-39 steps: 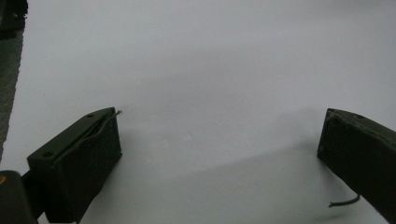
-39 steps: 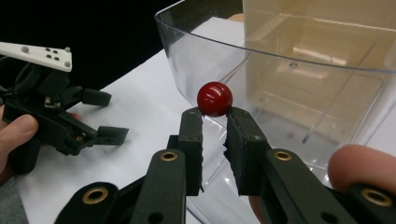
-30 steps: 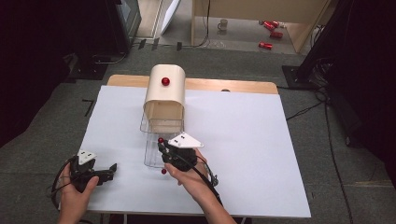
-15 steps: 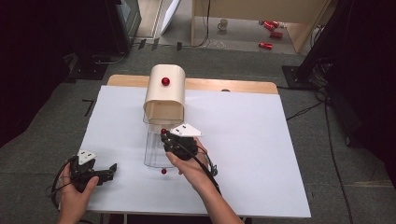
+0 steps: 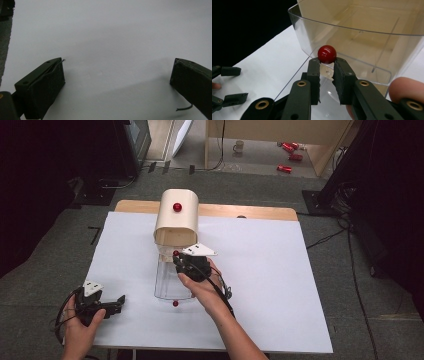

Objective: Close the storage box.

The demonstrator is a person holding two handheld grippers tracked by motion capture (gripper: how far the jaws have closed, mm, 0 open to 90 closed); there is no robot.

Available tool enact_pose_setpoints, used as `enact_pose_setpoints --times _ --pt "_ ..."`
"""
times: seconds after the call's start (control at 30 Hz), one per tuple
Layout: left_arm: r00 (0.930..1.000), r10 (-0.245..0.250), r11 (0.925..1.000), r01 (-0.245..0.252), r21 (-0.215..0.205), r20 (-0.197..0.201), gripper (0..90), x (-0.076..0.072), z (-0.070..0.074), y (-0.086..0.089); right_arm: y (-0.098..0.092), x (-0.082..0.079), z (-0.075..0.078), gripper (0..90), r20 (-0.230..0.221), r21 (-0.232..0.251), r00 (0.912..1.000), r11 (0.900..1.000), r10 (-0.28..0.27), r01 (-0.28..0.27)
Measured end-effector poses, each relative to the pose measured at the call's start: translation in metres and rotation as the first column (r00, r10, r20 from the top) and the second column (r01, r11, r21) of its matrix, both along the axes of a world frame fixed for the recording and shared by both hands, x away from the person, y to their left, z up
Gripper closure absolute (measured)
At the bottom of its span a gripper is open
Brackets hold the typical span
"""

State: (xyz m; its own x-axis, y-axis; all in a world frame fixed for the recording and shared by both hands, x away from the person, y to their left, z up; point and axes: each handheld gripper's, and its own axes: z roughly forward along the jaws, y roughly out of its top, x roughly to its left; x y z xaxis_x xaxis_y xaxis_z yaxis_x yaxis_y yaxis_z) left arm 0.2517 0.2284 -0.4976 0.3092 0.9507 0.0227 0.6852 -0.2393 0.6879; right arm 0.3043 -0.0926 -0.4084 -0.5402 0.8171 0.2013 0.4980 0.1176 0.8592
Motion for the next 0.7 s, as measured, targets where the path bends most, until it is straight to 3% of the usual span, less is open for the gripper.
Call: enact_pose_setpoints --times 0.57,0.7 --pt "1.0 0.0 1.0 0.0 0.0 0.0 0.0 0.0 0.0 0.0 -0.001 0.016 0.0 74.8 0.005 -0.011 1.0 1.0 0.004 -0.004" --pt "1.0 0.0 1.0 0.0 0.0 0.0 0.0 0.0 0.0 0.0 -0.003 0.015 0.001 69.8 0.006 0.003 0.9997 1.0 0.022 -0.022"
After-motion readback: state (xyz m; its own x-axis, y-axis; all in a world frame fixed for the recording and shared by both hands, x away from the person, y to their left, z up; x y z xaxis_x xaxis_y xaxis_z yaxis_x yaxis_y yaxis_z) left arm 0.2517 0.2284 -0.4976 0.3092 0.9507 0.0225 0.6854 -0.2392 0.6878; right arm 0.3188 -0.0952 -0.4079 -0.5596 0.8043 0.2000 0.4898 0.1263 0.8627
